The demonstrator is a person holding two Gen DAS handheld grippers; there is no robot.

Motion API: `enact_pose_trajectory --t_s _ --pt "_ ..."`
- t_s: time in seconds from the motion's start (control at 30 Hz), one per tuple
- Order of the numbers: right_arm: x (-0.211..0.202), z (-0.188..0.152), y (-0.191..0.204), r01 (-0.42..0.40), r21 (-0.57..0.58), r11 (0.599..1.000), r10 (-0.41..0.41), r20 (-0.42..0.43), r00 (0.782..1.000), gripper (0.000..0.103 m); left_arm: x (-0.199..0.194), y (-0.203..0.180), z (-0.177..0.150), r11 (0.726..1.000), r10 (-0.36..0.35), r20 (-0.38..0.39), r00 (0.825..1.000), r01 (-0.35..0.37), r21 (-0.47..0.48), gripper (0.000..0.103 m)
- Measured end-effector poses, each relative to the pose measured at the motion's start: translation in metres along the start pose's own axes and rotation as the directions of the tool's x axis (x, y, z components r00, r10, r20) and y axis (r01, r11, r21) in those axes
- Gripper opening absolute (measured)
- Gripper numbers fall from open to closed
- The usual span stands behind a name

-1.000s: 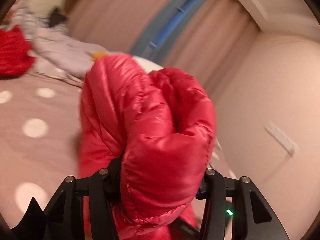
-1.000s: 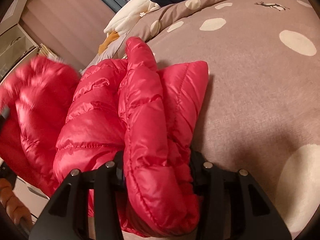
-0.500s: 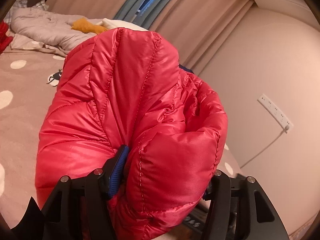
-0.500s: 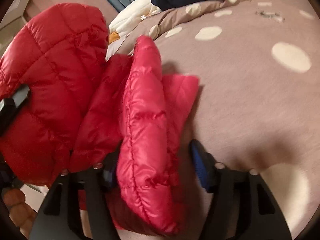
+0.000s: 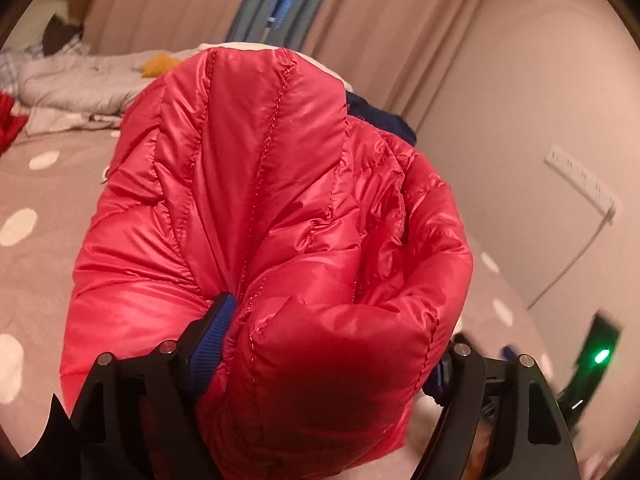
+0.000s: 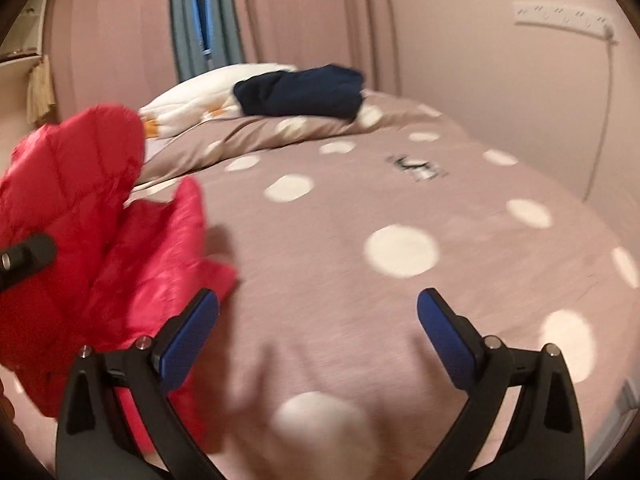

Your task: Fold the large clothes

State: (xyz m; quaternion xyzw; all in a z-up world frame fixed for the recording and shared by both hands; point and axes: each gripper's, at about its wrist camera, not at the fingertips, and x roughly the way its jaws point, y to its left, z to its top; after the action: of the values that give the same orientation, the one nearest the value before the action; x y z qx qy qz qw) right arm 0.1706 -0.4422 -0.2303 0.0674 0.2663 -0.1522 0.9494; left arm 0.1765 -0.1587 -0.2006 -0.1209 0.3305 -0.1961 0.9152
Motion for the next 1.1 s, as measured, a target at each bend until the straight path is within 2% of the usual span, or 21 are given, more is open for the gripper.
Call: enact_pose_trajectory --t_s 0.07,0.23,0.27,0.4,0.43,0.57,0.67,0.73,0.83,0.93,1.0,1.1 --pt "-0.008 0.002 -0.016 0.029 0.025 0.999 -0.029 0.016 0.999 0.100 0.011 -0.010 -0.005 0.997 0.037 -0.023 0.999 -0.035 0.065 0.079" --pt "-0.014 0.006 -0.046 0.084 0.091 0.992 -0.086 0.019 0.996 0.100 0.034 -0.028 -0.022 0.975 0.114 -0.010 0.993 -0.110 0.191 0.081" --pt "-0.013 0.006 -0.048 0.090 0.096 0.991 -0.092 0.015 0.996 0.100 0.037 -0.031 -0.025 0.967 0.133 0.000 0.991 -0.130 0.219 0.081" --pt "-0.017 0.006 -0.061 0.101 0.128 0.987 -0.104 0.011 0.995 0.100 0.054 -0.049 -0.048 0.893 0.240 0.073 0.968 -0.249 0.374 0.084" --pt "-0.019 0.006 -0.061 0.101 0.132 0.986 -0.103 0.010 0.995 0.100 0.053 -0.050 -0.048 0.894 0.236 0.071 0.969 -0.245 0.375 0.084" --pt "-0.025 0.004 -0.066 0.120 0.143 0.982 -0.123 0.011 0.992 0.100 0.047 -0.038 -0.040 0.921 0.186 0.055 0.981 -0.194 0.337 0.084" --pt "-0.030 0.004 -0.068 0.115 0.153 0.982 -0.118 0.015 0.993 0.100 0.041 -0.043 -0.039 0.909 0.194 0.078 0.978 -0.209 0.360 0.086" --pt "-0.031 0.005 -0.068 0.113 0.158 0.981 -0.117 0.017 0.993 0.100 0.033 -0.044 -0.039 0.911 0.176 0.087 0.981 -0.196 0.362 0.097" --pt "-0.034 0.007 -0.067 0.107 0.162 0.981 -0.112 0.025 0.993 0.100 0.014 -0.048 -0.039 0.935 0.145 0.071 0.987 -0.160 0.315 0.098" --pt "-0.039 0.010 -0.067 0.087 0.180 0.980 -0.095 0.037 0.995 0.101 -0.010 -0.044 -0.030 0.967 0.074 0.075 0.994 -0.090 0.239 0.098" --pt "-0.041 0.012 -0.067 0.065 0.189 0.980 -0.074 0.045 0.996 0.101 -0.032 -0.033 -0.018 0.990 0.014 0.062 0.998 -0.022 0.136 0.098" --pt "-0.043 0.012 -0.066 0.059 0.195 0.979 -0.070 0.048 0.996 0.102 -0.065 -0.018 -0.002 0.997 -0.079 0.059 0.995 0.079 0.010 0.098"
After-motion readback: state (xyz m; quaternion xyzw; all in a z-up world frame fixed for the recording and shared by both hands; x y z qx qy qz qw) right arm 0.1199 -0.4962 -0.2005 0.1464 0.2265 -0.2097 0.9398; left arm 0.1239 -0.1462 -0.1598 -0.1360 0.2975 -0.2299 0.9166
